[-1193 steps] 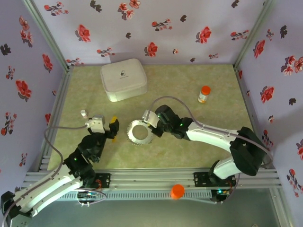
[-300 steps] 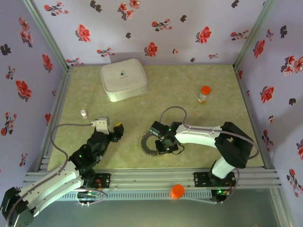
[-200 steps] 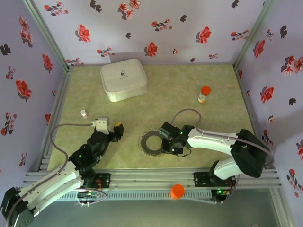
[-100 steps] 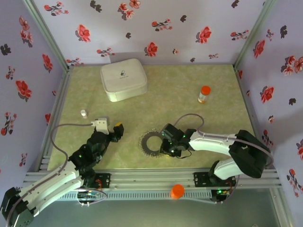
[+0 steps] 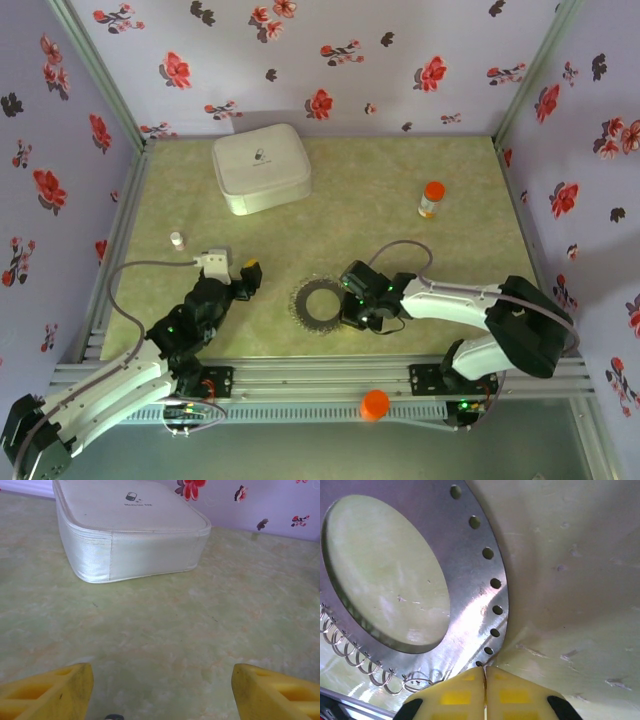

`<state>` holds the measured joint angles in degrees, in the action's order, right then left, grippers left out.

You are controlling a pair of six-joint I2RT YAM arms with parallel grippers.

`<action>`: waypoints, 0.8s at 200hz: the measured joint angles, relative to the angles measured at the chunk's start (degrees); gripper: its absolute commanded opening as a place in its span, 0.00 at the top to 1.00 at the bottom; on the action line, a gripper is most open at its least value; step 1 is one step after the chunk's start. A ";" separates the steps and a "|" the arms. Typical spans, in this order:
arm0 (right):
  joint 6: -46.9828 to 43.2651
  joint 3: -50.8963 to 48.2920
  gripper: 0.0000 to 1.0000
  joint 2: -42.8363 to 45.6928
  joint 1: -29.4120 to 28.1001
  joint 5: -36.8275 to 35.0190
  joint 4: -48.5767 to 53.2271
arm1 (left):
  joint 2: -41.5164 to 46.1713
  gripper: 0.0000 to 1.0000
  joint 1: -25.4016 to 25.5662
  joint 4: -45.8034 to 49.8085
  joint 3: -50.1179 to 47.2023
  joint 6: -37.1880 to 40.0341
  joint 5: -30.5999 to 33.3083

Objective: Put the keys on the keyring

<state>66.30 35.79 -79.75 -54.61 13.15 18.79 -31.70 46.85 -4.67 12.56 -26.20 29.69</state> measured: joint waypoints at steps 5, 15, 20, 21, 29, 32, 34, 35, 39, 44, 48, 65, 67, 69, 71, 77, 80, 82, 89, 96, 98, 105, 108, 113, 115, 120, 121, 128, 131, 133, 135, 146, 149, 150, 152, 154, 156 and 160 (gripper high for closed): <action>-0.31 0.17 1.00 0.00 0.00 -0.07 0.44 | 0.00 0.27 0.00 0.00 0.00 0.02 0.00; -0.90 0.55 1.00 0.00 0.00 -0.42 1.16 | 0.00 0.27 0.00 0.00 0.00 0.22 0.00; -1.40 0.79 1.00 0.00 0.00 -0.63 1.60 | 0.02 0.27 0.00 0.02 0.00 0.24 0.00; -1.49 0.85 1.00 0.00 0.00 -0.68 1.77 | 0.02 0.27 0.00 0.02 0.00 0.26 0.00; -2.34 1.40 1.00 0.00 0.00 -1.14 2.86 | 0.02 0.27 0.00 0.02 0.00 0.44 0.00; -2.71 1.57 1.00 0.00 0.00 -1.29 3.15 | 0.02 0.27 0.00 0.02 0.00 0.48 0.00; -2.97 1.73 1.00 0.00 0.00 -1.40 3.50 | 0.02 0.27 0.00 0.02 0.00 0.52 0.00; -3.08 1.79 1.00 0.00 0.00 -1.44 3.56 | 0.02 0.27 0.00 0.02 0.00 0.59 0.00; -3.67 2.19 1.00 -0.04 -0.02 -1.81 4.28 | 0.02 0.27 0.00 0.02 0.00 0.66 0.00; -4.46 2.62 1.00 -0.09 -0.02 -2.19 5.14 | 0.02 0.27 0.00 0.02 0.02 0.79 0.00; -5.29 3.13 1.00 -0.20 -0.02 -2.51 5.86 | 0.02 0.27 0.00 0.02 0.02 0.85 0.00; -8.52 5.05 1.00 -0.66 -0.02 -4.09 8.41 | 0.02 0.27 0.00 0.04 0.02 1.11 0.02; -8.90 5.18 1.00 -0.70 -0.02 -4.20 8.59 | 0.02 0.27 0.00 0.04 0.02 1.14 0.02; -9.35 5.35 1.00 -0.76 -0.02 -4.35 8.81 | 0.00 0.27 0.00 0.04 0.02 1.20 0.02; -9.70 5.53 1.00 -0.79 -0.02 -4.48 9.01 | 0.00 0.27 0.00 0.04 0.02 1.25 0.02; -11.02 6.10 1.00 -0.96 -0.02 -5.14 9.81 | 0.00 0.27 0.00 0.04 0.02 1.29 0.04; -11.61 6.27 1.00 -1.05 -0.04 -5.38 10.10 | 0.00 0.27 0.00 0.04 0.02 1.31 0.04; -12.09 6.43 1.00 -1.16 -0.04 -5.60 10.27 | 0.00 0.27 0.00 0.04 0.02 1.33 0.04; -13.53 6.95 1.00 -1.53 -0.20 -6.14 11.06 | -0.02 0.27 0.00 0.04 0.04 1.49 0.07; -15.04 7.45 1.00 -2.05 -0.42 -6.84 11.74 | -0.17 0.27 0.00 0.07 0.07 1.62 0.07; -15.28 7.56 1.00 -2.16 -0.48 -6.93 11.87 | -0.20 0.27 0.00 0.07 0.07 1.68 0.09; -16.63 8.07 1.00 -2.78 -0.83 -7.65 12.59 | -0.22 0.27 0.00 0.13 0.15 1.86 0.11; -17.11 8.22 1.00 -3.02 -1.01 -7.89 12.79 | -0.24 0.27 0.00 0.13 0.20 1.97 0.13; -17.90 8.46 1.00 -3.39 -1.38 -8.28 13.11 | -0.37 0.27 0.00 0.17 0.33 2.21 0.22; -18.18 8.57 1.00 -3.56 -1.57 -8.46 13.27 | -0.46 0.27 0.00 0.20 0.37 2.23 0.24; -18.86 8.81 1.00 -3.96 -2.03 -8.76 13.55 | -0.61 0.27 0.00 0.22 0.55 2.40 0.26; -19.02 8.87 1.00 -4.07 -2.21 -8.85 13.68 | -0.63 0.27 0.00 0.22 0.59 2.45 0.26; -19.91 9.14 1.00 -4.59 -2.97 -9.29 14.03 | -0.87 0.27 0.00 0.22 0.85 2.64 0.28; -20.22 9.25 1.00 -4.79 -3.26 -9.51 14.16 | -0.96 0.27 0.00 0.22 0.96 2.75 0.28; -20.37 9.31 1.00 -4.92 -3.48 -9.64 14.27 | -0.98 0.27 0.00 0.22 1.05 2.80 0.28; -20.65 9.40 1.00 -5.05 -3.72 -9.81 14.34 | -1.05 0.27 0.00 0.22 1.14 2.82 0.28; -21.66 9.90 1.00 -5.46 -4.79 -10.43 14.64 | -1.36 0.27 0.00 0.22 1.44 3.04 0.35; -21.84 10.01 1.00 -5.57 -5.03 -10.49 14.67 | -1.44 0.27 0.00 0.22 1.55 3.13 0.46; -21.86 10.05 1.00 -5.60 -5.09 -10.54 14.67 | -1.46 0.27 0.00 0.22 1.55 3.15 0.48; -22.05 10.12 1.00 -5.66 -5.20 -10.64 14.69 | -1.53 0.27 0.00 0.22 1.60 3.21 0.52; -22.21 10.21 1.00 -5.75 -5.38 -10.67 14.73 | -1.60 0.27 0.00 0.22 1.64 3.26 0.52; -22.38 10.29 1.00 -5.81 -5.51 -10.73 14.75 | -1.66 0.27 0.00 0.22 1.68 3.28 0.59; -22.53 10.40 1.00 -5.97 -5.75 -10.88 14.78 | -1.77 0.27 0.00 0.22 1.77 3.48 0.72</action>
<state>43.77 46.19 -85.71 -60.36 2.26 33.56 -33.47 46.85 -4.45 14.33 -22.72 30.41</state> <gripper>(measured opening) 0.050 0.731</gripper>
